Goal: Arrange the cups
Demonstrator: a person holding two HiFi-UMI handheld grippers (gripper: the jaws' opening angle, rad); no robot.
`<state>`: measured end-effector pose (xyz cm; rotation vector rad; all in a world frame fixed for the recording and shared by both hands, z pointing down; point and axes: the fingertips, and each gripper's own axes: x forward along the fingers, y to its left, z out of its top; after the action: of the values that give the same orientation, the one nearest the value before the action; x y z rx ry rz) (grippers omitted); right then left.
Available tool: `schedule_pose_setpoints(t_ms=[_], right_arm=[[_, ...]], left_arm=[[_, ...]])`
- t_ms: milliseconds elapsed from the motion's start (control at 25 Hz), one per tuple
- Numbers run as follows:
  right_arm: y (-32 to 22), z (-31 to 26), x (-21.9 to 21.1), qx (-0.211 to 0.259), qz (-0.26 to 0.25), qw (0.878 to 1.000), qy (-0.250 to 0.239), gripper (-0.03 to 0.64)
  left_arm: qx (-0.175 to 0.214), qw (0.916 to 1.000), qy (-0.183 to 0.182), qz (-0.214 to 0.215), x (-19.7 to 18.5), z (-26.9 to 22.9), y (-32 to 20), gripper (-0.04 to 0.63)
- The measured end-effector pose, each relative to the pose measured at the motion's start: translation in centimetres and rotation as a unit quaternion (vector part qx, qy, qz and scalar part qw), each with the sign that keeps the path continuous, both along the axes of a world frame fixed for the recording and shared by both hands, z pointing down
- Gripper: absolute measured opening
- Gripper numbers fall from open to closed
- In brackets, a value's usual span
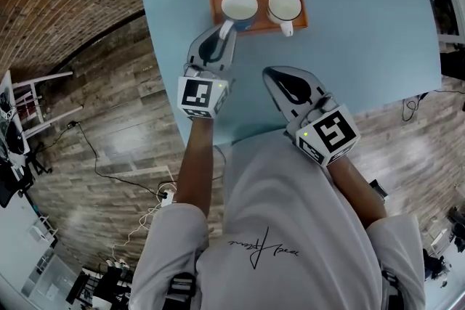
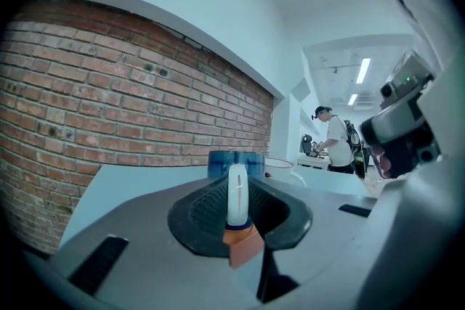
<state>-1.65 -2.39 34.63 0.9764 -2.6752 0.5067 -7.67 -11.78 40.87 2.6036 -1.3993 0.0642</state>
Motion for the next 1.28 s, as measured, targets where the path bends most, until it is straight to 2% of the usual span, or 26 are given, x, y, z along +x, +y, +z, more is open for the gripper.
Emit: schedule_pose_setpoints(t_ms=[320,640,1280], right_arm=[[0.4,0.1,0.7,-0.004,-0.007,1.0,0.0,0.021],[0.5,0.3,1.6,-0.007,-0.02,1.0,0.004,0.021],[0.7,0.9,2.6,-0.004,-0.028,0.999,0.019,0.021]], left_arm=[[0.002,0.9981,0.006,-0.061,0.4,-0.3,0.5,0.057],[0.002,0.9882,0.017,-0.152,-0.1,-0.8,0.8,0.056],[0.011,0.9798,-0.002,-0.2,0.7,0.1,1.0,0.057]])
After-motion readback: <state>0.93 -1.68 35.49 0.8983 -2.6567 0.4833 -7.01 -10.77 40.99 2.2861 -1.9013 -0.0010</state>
